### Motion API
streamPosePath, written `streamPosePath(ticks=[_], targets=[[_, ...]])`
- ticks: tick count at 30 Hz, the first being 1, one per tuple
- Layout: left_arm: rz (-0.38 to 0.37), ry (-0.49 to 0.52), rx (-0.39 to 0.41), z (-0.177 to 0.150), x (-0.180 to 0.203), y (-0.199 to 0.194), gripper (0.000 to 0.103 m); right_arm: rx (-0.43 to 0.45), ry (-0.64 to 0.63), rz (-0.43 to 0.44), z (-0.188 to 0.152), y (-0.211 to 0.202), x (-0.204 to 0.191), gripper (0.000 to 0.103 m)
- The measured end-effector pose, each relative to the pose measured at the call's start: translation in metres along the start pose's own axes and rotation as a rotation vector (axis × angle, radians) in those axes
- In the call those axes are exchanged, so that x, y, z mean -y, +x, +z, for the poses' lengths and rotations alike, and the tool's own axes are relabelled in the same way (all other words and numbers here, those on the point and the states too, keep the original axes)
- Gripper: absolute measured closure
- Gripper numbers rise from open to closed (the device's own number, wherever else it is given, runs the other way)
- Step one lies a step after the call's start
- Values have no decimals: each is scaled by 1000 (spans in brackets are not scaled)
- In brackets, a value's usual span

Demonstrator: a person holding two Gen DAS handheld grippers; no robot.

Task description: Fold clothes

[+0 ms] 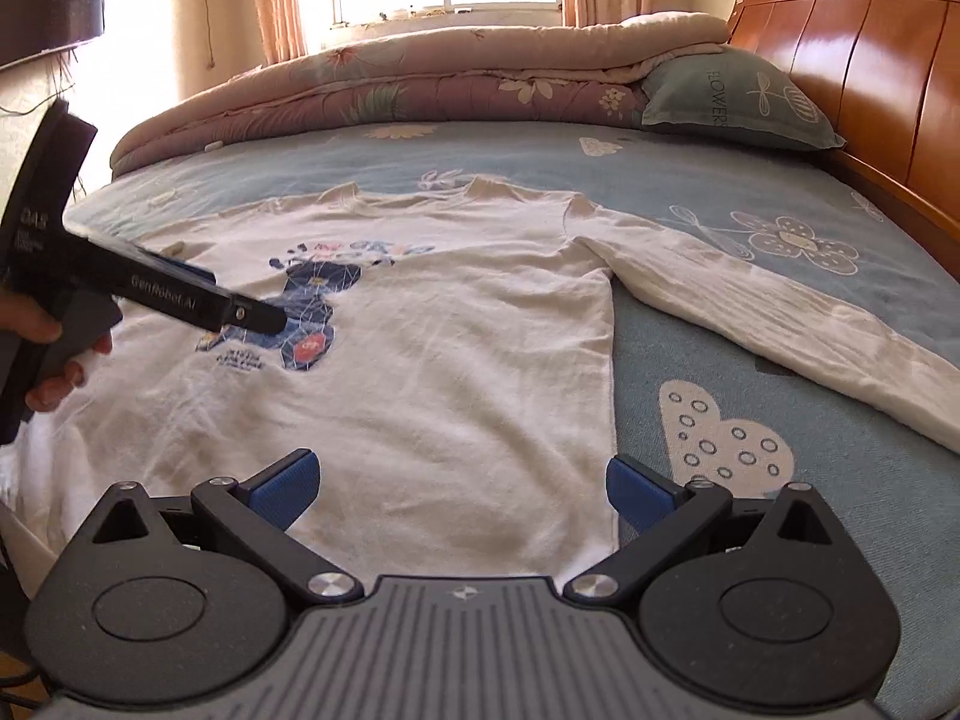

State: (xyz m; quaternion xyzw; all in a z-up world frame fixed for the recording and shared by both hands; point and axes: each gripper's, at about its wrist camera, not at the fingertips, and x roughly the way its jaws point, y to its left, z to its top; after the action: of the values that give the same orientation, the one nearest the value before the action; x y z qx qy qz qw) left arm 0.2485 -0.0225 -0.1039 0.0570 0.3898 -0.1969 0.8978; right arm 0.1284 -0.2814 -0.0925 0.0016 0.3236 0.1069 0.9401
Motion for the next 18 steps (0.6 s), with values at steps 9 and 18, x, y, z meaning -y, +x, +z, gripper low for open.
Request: streamPosePath(ticks=[9,18], targets=[[16,-117,-13,6,-30,-16,1,69,178,-15,102,82,73,0],[16,-132,-35,2,-35,-4,1,8,164,28,90,165,90,0]])
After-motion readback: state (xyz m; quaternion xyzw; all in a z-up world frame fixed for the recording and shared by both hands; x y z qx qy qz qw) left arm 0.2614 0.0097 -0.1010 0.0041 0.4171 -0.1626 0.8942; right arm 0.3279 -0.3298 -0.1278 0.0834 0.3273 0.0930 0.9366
